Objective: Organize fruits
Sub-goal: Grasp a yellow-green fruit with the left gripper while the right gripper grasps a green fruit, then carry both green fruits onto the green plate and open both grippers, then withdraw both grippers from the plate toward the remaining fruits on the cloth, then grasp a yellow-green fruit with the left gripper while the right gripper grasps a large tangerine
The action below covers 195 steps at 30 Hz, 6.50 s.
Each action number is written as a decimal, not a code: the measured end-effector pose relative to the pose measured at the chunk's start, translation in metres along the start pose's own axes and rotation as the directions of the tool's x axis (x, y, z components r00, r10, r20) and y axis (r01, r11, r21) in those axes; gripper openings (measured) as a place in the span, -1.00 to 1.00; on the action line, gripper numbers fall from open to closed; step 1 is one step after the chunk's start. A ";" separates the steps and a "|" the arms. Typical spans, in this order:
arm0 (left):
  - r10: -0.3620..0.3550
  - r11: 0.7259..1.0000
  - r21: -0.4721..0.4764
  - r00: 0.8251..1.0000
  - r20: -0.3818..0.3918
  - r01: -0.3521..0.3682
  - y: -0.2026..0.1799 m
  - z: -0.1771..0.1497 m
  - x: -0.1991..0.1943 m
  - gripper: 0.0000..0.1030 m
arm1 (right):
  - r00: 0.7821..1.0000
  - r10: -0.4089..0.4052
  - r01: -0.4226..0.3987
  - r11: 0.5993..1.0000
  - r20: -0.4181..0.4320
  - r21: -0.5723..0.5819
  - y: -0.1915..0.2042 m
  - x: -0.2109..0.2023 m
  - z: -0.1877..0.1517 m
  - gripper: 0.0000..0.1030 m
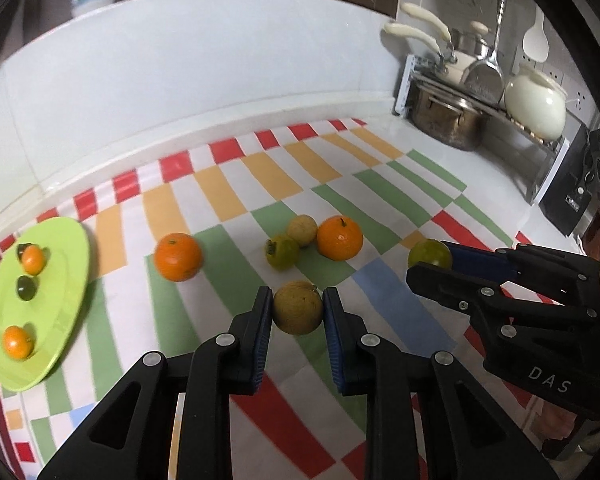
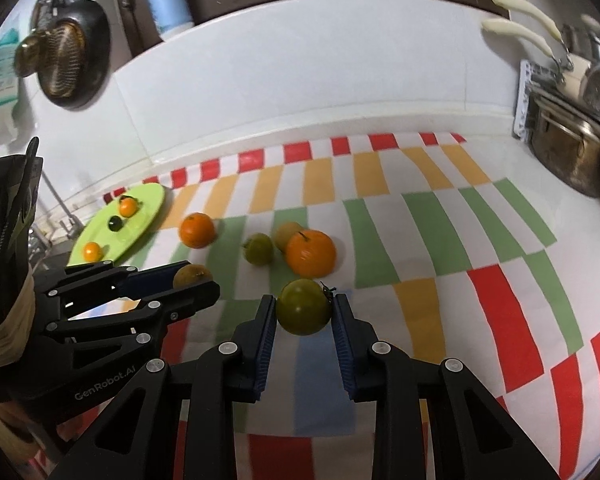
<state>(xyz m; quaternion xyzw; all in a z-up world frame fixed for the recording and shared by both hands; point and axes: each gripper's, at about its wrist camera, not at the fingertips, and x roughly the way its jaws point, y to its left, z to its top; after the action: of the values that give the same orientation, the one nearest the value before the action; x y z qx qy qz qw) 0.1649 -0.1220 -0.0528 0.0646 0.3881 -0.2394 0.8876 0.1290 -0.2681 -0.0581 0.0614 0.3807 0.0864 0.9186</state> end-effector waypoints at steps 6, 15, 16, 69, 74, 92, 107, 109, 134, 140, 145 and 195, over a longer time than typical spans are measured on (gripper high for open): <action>0.042 0.998 -0.043 0.998 0.042 -0.040 0.009 -0.004 -0.031 -0.50 | 0.999 0.030 -0.029 0.999 0.037 -0.042 0.018 -0.016 0.007 -0.43; 0.124 0.989 -0.097 0.988 0.096 -0.115 0.024 -0.015 -0.070 -0.50 | 0.993 0.088 -0.079 0.991 0.078 -0.112 0.049 -0.031 0.013 -0.43; 0.134 0.987 -0.102 0.986 0.100 -0.123 0.025 -0.016 -0.074 -0.50 | 0.992 0.094 -0.084 0.989 0.082 -0.121 0.053 -0.033 0.013 -0.43; 0.444 0.855 -0.325 0.895 0.050 -0.405 0.206 -0.056 -0.105 -0.50 | 0.937 0.337 -0.347 0.875 -0.091 -0.337 0.231 0.091 0.059 -0.43; 0.437 0.856 -0.318 0.899 0.022 -0.408 0.225 -0.057 -0.086 -0.50 | 0.936 0.326 -0.352 0.877 -0.133 -0.326 0.238 0.118 0.057 -0.43; 0.434 0.861 -0.298 0.901 0.011 -0.412 0.242 -0.051 -0.058 -0.30 | 0.942 0.301 -0.333 0.897 -0.148 -0.292 0.240 0.151 0.063 -0.41; 0.446 0.859 -0.321 0.891 0.088 -0.399 0.198 -0.044 -0.106 -0.06 | 0.954 0.299 -0.289 0.906 -0.014 -0.309 0.220 0.082 0.070 -0.24; 0.451 0.861 -0.314 0.887 0.105 -0.401 0.188 -0.044 -0.112 0.01 | 0.954 0.298 -0.283 0.909 0.004 -0.307 0.217 0.071 0.070 -0.24; 0.378 0.923 -0.173 0.888 0.260 -0.343 0.088 -0.010 -0.121 0.50 | 0.969 0.054 -0.002 0.977 0.242 -0.213 0.118 -0.032 0.061 0.12; 0.331 0.943 -0.124 0.901 0.282 -0.308 0.072 -0.002 -0.106 0.52 | 0.971 -0.007 0.051 0.983 0.239 -0.179 0.094 -0.034 0.056 0.12; 0.258 0.966 -0.048 0.921 0.292 -0.255 0.055 0.006 -0.088 0.52 | 0.972 -0.043 0.083 0.983 0.229 -0.166 0.077 -0.036 0.051 0.12; -0.108 0.908 0.403 0.993 -0.048 0.119 0.015 0.023 0.088 -0.24 | 0.994 -0.017 -0.009 0.971 -0.107 -0.240 0.001 0.083 0.020 -0.04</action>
<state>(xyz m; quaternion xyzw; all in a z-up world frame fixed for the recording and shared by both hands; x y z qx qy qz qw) 0.2386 -0.1489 -0.1008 0.2274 0.3442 -0.3649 0.8347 0.2012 -0.2506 -0.1010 -0.0557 0.4170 0.1331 0.8974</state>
